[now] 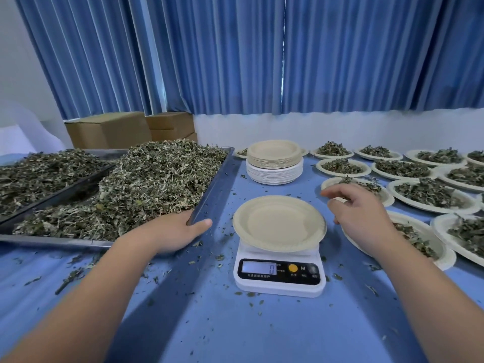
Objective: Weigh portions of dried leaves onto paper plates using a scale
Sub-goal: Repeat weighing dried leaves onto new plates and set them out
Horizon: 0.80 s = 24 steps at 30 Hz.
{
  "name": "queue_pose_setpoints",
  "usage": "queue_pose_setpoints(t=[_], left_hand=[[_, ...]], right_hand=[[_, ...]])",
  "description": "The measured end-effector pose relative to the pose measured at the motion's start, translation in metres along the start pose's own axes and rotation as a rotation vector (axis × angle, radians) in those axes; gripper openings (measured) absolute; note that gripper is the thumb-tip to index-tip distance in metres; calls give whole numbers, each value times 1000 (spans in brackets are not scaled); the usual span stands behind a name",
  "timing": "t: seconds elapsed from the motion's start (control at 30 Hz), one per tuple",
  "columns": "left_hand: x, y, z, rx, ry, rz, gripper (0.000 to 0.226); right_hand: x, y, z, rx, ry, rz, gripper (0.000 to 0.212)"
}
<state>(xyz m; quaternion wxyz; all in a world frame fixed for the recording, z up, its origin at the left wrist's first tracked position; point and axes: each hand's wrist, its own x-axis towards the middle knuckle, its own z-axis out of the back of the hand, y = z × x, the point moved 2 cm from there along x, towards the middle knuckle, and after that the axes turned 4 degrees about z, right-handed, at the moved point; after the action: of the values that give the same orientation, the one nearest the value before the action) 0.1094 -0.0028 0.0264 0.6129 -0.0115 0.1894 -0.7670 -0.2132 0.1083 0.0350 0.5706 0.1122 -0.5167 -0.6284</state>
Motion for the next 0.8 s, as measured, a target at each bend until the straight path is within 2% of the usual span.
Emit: queue_pose_setpoints(t=[0.13, 0.27, 0.37, 0.63, 0.8], left_hand=[[-17, 5, 4, 186, -70, -56, 85], [-28, 14, 6, 219, -218, -106, 75], [-30, 18, 7, 165, -260, -111, 62], [-19, 28, 17, -158, -336, -133, 17], [-10, 30, 26, -217, -446, -137, 16]], right_hand=[[-1, 0, 1, 7, -8, -17, 31], [-2, 0, 1, 17, -22, -15, 34], [-2, -1, 2, 20, -35, -23, 33], [-1, -2, 2, 2, -46, -22, 31], [0, -3, 0, -12, -47, -38, 30]])
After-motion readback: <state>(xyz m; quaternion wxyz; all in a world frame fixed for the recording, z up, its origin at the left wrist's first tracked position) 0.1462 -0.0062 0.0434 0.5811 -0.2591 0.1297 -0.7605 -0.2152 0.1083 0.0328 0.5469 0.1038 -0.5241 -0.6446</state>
